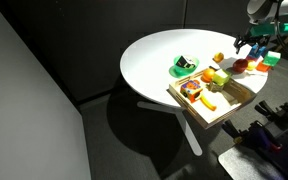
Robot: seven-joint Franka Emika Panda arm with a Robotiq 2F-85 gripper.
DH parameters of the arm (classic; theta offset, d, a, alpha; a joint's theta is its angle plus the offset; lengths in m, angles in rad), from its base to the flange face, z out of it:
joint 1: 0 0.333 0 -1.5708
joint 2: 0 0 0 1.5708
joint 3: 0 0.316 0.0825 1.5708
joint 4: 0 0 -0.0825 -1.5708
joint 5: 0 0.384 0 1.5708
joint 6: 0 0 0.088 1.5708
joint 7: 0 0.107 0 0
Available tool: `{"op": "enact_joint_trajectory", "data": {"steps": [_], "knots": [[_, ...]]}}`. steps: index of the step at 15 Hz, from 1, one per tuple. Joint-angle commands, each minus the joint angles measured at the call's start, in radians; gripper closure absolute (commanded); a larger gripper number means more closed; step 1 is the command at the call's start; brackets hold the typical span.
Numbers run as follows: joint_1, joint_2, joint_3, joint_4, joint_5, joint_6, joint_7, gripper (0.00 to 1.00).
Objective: Put the big red apple on top of the two stacked toy blocks in the box
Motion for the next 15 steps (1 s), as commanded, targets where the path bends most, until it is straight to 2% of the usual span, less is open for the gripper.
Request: {"op": "enact_joint_trajectory", "data": {"steps": [1, 15], "knots": [[0.002, 0.019, 0.004, -0.009, 0.002, 0.045, -0.002, 0.00], [0.001, 0.090, 0.006, -0.012, 0.000, 0.095, -0.010, 0.00]]}}
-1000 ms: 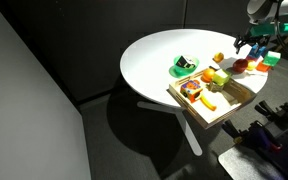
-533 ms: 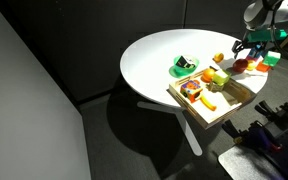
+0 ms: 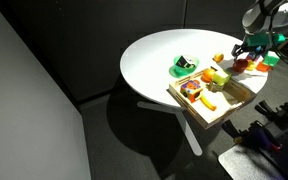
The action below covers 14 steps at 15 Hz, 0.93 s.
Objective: Put the big red apple on top of the two stacked toy blocks in the box
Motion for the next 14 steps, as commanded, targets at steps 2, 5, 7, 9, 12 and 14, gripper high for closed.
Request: {"op": "enact_joint_trajectory", "data": {"steps": [2, 5, 7, 9, 12, 14], "knots": [[0.001, 0.014, -0.002, -0.002, -0.001, 0.036, -0.012, 0.00], [0.003, 0.028, -0.003, 0.001, -0.003, 0.053, -0.012, 0.00], [0.006, 0.036, -0.004, 0.002, -0.007, 0.066, -0.012, 0.26], [0.009, 0.035, -0.004, -0.002, -0.009, 0.069, -0.015, 0.44], [0.017, -0.014, -0.008, -0.032, -0.022, 0.050, -0.032, 0.47], [0.025, -0.050, -0.012, -0.054, -0.035, 0.028, -0.038, 0.47]]}}
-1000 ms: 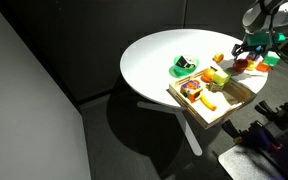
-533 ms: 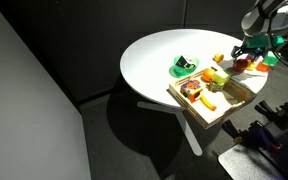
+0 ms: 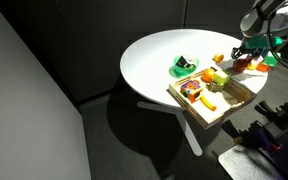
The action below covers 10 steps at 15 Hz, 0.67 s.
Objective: Put the big red apple on top of the two stacked toy blocks in the box
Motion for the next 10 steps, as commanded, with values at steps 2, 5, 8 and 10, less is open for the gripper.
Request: {"op": "enact_joint_trajectory", "data": {"steps": [2, 5, 8, 10], "knots": [[0.027, -0.105, -0.020, -0.066, -0.048, -0.040, -0.015, 0.47], [0.042, -0.155, -0.027, -0.086, -0.083, -0.078, -0.006, 0.47], [0.060, -0.205, -0.034, -0.103, -0.130, -0.117, 0.008, 0.47], [0.066, -0.238, -0.030, -0.116, -0.152, -0.143, 0.006, 0.47]]}}
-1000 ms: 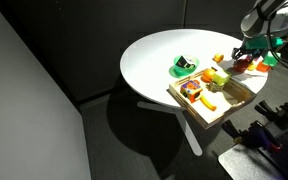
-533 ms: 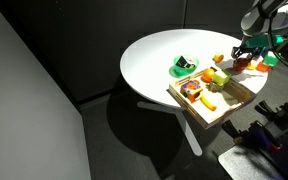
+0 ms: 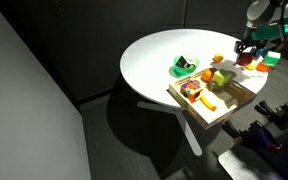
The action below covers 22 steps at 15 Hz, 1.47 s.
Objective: Put the big red apple on top of the two stacked toy blocks in the box
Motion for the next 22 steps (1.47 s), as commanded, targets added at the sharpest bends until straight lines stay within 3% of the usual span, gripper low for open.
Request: {"op": "enact_joint_trajectory", "data": {"steps": [1, 11, 16, 22], "knots": [[0.019, -0.090, -0.006, -0.046, -0.054, -0.052, 0.011, 0.47], [0.055, -0.286, 0.042, -0.173, -0.161, -0.046, 0.008, 0.47], [0.058, -0.375, 0.102, -0.234, -0.143, -0.030, -0.027, 0.47], [0.073, -0.395, 0.166, -0.258, -0.141, -0.040, -0.024, 0.47]]}}
